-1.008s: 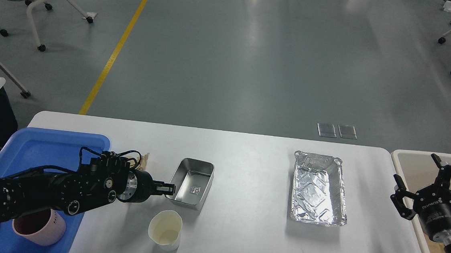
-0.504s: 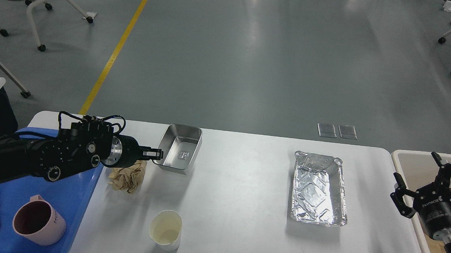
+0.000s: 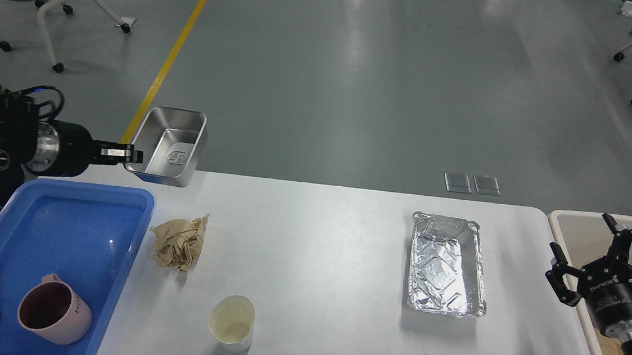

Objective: Tidy desktop
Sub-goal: 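Lift the steel box and lower it into the blue tray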

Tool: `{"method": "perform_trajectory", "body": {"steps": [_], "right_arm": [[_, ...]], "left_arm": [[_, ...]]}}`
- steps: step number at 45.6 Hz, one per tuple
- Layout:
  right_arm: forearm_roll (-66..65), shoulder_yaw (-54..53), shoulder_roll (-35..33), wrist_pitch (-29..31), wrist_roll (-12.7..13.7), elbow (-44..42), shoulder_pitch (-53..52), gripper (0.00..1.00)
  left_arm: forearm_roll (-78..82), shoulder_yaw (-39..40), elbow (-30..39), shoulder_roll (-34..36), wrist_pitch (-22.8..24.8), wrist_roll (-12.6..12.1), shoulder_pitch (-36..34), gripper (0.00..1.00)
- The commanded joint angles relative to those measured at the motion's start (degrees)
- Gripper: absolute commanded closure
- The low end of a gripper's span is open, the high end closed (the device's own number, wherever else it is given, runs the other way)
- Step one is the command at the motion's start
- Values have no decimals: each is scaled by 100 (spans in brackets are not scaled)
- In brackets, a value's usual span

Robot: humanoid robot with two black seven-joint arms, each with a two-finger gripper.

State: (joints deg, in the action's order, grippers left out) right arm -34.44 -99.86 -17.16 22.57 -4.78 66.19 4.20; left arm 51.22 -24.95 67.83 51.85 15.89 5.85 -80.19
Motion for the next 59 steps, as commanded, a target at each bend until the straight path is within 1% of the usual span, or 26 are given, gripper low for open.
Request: {"method": "perform_trajectory", "body": {"steps": [1, 7, 11, 13, 15, 22, 27, 31, 36, 45, 59], "right_arm": [[-1, 10, -15, -7, 3, -1, -24, 0], [-1, 19, -6, -7, 3, 8, -33, 0], [-1, 19, -33, 1, 3, -1, -24, 0], [-1, 19, -42, 1, 3, -1, -24, 0], [-1, 19, -33, 1, 3, -1, -24, 0], [-1, 19, -24, 10, 3, 8, -24, 0], [-1, 19, -42, 19, 3, 8, 2, 0], [-1, 19, -50, 19, 3, 8, 11, 0], [-1, 19, -42, 19, 3, 8, 11, 0], [-1, 19, -42, 19, 3, 8, 29, 0], [-1, 10, -42, 28, 3, -1, 46, 0]], "left_arm": [[46, -107, 125, 632, 19, 57, 48, 100], [46, -195, 274, 1204, 37, 118, 91, 100], [55, -221, 274, 1433, 37, 180, 346, 100], [81, -221, 213, 1459, -7, 276, 486, 100], [125, -221, 178, 1459, -51, 320, 618, 100], [169, -177, 46, 1407, -288, 312, 1075, 99], [169, -168, -182, 1372, -402, 312, 1357, 99], [160, -142, -568, 1109, -561, 329, 1629, 98], [90, -125, -991, 748, -587, 347, 1823, 98], [2, -116, -1255, 300, -754, 338, 1981, 98], [-121, -107, -1861, -324, -763, 329, 2368, 96]]}}
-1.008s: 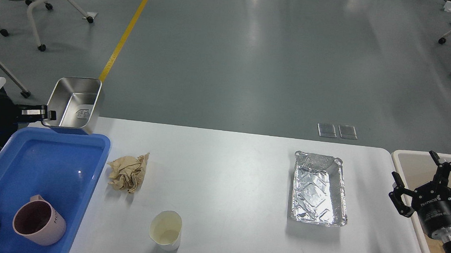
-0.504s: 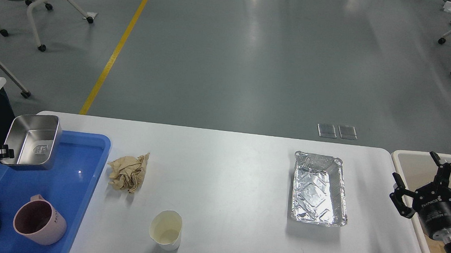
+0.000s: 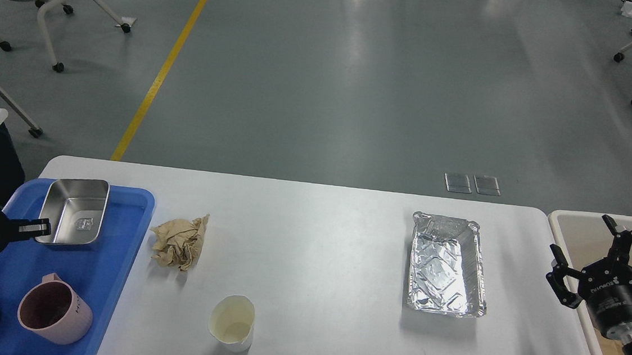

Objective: Tidy desktop
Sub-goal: 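Lift the steel box and lower it into the blue tray, then adjust the steel box in the tray with the left gripper and release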

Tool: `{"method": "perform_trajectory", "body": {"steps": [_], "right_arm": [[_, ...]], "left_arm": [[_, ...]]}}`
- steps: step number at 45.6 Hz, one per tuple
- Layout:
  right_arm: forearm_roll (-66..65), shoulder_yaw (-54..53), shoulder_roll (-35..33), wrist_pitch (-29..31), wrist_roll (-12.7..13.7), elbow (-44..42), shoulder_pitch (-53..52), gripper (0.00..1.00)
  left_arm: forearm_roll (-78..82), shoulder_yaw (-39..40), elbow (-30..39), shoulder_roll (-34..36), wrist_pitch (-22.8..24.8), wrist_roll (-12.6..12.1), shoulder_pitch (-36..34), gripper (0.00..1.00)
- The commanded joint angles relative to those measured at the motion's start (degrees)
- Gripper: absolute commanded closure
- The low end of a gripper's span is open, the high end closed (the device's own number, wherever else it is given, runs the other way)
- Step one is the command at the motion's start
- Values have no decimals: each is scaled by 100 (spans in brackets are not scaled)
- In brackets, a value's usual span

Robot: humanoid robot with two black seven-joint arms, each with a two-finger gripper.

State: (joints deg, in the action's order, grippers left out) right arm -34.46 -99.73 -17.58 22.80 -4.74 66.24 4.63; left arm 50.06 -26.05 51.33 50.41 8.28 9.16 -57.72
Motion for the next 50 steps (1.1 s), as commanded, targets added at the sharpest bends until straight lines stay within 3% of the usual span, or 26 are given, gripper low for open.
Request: {"method": "perform_trajectory", "body": {"steps": [1, 24, 28, 36, 41, 46, 50], "right_arm": [[1, -3, 0, 5, 0, -6, 3, 0], [1, -3, 17, 5, 0, -6, -6, 0], [1, -3, 17, 5, 0, -6, -6, 0], [1, -12, 17, 5, 0, -6, -6, 0], [1, -3, 26, 5, 0, -6, -6, 0], [1, -12, 35, 5, 0, -6, -32, 0], [1, -12, 26, 5, 0, -6, -41, 0]], "left_arm": [[-5, 12, -255, -216, -11, -2, 129, 96], [-22, 82, -764, -805, -230, -37, 656, 95], [-31, 73, -844, -902, -248, -45, 701, 89], [-31, 82, -853, -893, -248, -107, 674, 56], [-75, 152, -853, -867, -239, -81, 630, 29], [-110, 310, -853, -840, -195, -28, 604, 14], [-110, 354, -853, -823, -169, -28, 578, 10]]}}
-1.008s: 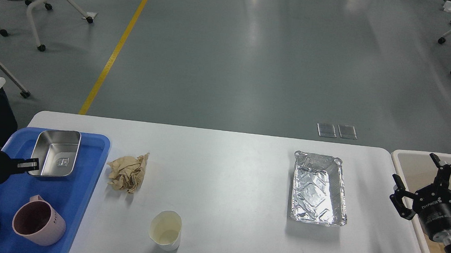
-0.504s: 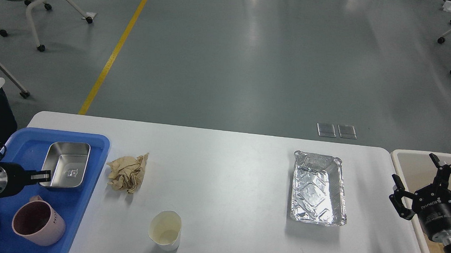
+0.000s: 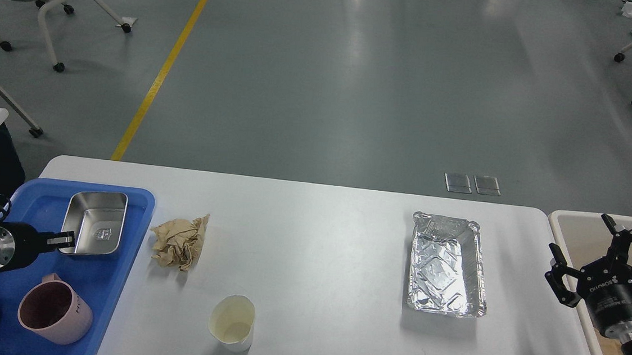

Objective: Tidy desktop
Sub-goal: 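Adjust the steel box in the tray with the left gripper and release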

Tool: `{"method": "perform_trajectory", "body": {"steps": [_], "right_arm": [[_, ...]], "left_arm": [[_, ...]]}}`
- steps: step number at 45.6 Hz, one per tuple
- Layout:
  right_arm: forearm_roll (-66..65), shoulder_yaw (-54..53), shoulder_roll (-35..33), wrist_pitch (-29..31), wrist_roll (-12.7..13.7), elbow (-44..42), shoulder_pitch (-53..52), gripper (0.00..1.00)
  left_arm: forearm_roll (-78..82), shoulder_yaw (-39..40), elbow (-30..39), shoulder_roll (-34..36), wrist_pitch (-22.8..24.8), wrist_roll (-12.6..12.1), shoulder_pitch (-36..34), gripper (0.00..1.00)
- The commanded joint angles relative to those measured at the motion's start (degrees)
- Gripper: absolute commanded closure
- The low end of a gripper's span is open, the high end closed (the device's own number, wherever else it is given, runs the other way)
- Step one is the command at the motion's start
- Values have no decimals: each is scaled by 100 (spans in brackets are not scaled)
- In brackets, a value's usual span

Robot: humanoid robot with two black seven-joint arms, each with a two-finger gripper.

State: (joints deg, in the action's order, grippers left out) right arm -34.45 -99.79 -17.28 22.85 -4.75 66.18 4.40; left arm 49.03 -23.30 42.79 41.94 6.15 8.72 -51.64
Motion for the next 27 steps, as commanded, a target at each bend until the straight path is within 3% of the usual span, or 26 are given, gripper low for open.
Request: {"method": "perform_trajectory", "body": {"steps": [1, 17, 27], "right_arm": [[0, 3, -12, 0, 0, 0, -18, 0], [0, 3, -13, 0, 0, 0, 17, 0], [0, 3, -4, 0, 0, 0, 8, 0]], "left_arm": [[-7, 80, 1, 24, 53, 15, -22, 9], [2, 80, 1, 7, 35, 15, 5, 8], [2, 71, 1, 16, 27, 138, 22, 6]]}}
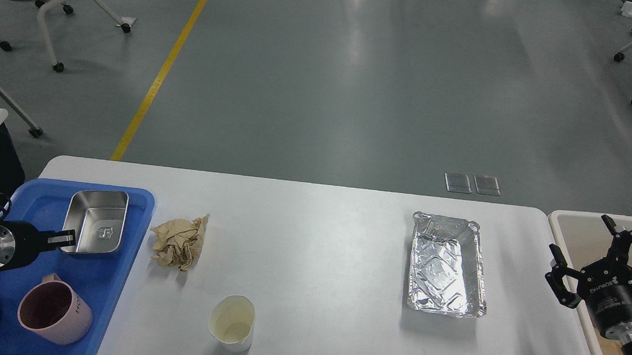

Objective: Tidy desktop
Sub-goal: 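Adjust the steel box in the tray with the left gripper and release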

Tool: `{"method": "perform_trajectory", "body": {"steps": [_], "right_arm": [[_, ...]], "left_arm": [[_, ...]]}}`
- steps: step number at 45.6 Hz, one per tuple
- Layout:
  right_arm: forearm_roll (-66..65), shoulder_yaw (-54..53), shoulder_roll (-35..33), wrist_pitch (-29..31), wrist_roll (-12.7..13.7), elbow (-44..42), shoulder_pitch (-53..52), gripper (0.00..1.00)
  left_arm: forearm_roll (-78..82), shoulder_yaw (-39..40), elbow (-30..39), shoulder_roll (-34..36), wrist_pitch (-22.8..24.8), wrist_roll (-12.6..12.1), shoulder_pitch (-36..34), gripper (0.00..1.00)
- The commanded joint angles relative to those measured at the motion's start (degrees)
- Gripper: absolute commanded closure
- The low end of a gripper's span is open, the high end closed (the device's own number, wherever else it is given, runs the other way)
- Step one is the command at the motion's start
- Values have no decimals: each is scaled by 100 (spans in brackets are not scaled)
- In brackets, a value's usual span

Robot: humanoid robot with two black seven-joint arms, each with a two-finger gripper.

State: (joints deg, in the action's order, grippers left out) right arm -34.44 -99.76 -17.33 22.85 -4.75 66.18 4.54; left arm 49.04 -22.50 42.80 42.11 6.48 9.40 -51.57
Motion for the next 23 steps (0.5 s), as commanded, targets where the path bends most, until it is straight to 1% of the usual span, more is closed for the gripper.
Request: {"method": "perform_trajectory", "body": {"steps": [1, 20, 22, 23], "right_arm": [[-2, 1, 1, 0, -9, 0, -6, 0], [-2, 1, -16, 0, 0, 0, -15, 0], [-2, 1, -16, 0, 0, 0, -15, 0], [-2, -8, -16, 0, 0, 0, -24, 0]], "left_arm": [[0, -9, 0, -1, -7, 88, 16, 5], [9, -79, 0, -10, -51, 80, 42, 4], [18, -79, 0, -10, -60, 80, 51, 7], [27, -97, 0, -10, -60, 80, 51, 10]]}}
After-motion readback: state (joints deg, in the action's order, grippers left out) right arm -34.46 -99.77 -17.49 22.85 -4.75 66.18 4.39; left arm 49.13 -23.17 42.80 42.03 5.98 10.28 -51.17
